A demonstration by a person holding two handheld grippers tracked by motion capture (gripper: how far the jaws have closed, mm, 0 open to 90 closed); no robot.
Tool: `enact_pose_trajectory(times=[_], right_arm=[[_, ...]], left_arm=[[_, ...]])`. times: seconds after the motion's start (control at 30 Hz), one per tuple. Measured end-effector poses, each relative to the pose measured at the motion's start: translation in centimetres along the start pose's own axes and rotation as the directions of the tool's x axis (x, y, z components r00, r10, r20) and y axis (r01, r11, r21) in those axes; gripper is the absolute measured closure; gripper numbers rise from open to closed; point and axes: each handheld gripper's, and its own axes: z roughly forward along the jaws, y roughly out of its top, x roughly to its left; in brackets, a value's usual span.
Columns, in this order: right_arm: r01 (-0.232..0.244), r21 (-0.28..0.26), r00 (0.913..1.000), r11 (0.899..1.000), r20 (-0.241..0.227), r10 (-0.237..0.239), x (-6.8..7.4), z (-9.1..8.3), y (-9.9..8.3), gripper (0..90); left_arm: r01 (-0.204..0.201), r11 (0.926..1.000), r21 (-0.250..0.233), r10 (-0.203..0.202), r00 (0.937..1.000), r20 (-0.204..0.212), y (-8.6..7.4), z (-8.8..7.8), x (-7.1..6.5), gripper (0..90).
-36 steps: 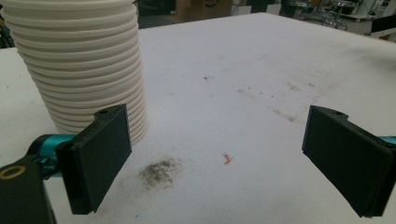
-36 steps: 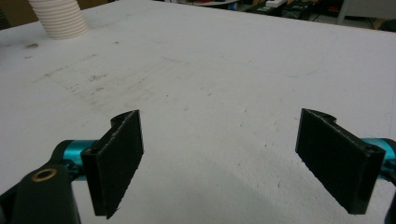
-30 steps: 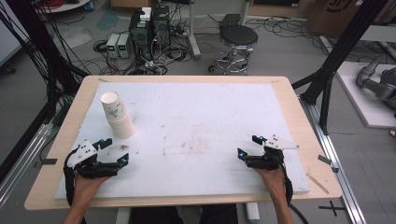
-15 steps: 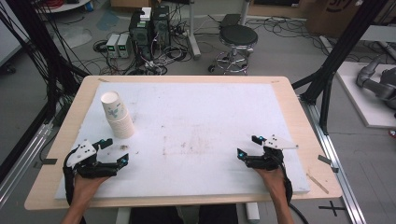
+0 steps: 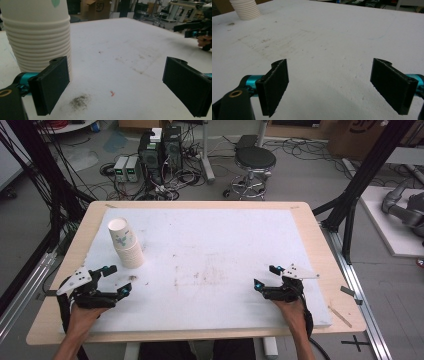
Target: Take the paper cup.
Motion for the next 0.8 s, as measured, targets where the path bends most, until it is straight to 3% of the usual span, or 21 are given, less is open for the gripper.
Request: enact_pose_trajectory(times=[0.17,0.2,0.27,0.3,0.33,0.63,0.8], right_arm=[[0.000,0.005,1.0000,1.000,0.000,0.000,0.0,0.1,0.0,15.1],[-0.002,0.007,1.0000,1.000,-0.001,0.002,0.0,0.1,0.0,15.1],[-0.006,0.009,1.0000,1.000,-0.004,0.006,0.0,0.1,0.0,15.1],[-0.003,0.008,1.0000,1.000,-0.003,0.003,0.0,0.1,0.0,15.0],[-0.001,0.005,1.0000,1.000,-0.001,0.001,0.0,0.1,0.0,15.1],[0.001,0.006,1.0000,1.000,0.000,-0.001,0.0,0.1,0.0,15.1],[0.002,0.006,1.0000,1.000,-0.003,-0.002,0.0,0.1,0.0,15.1]], left_arm=[[-0.008,0.9999,-0.012,0.009,0.9995,0.030,1.9,-1.3,0.6,7.0],[-0.028,0.9995,-0.010,0.029,0.9988,0.039,3.2,-1.8,0.9,7.0],[-0.038,0.9992,-0.013,0.039,0.9982,0.046,3.8,-2.0,1.1,7.0],[-0.051,0.9985,-0.019,0.052,0.9964,0.066,5.1,-2.2,1.4,7.0],[-0.051,0.9985,-0.019,0.052,0.9964,0.066,5.1,-2.2,1.4,7.0],[-0.117,0.9931,0.003,0.116,0.9858,0.122,10.4,-2.2,3.2,7.0],[-0.127,0.9916,0.023,0.122,0.9810,0.151,12.7,-1.8,4.5,7.0]])
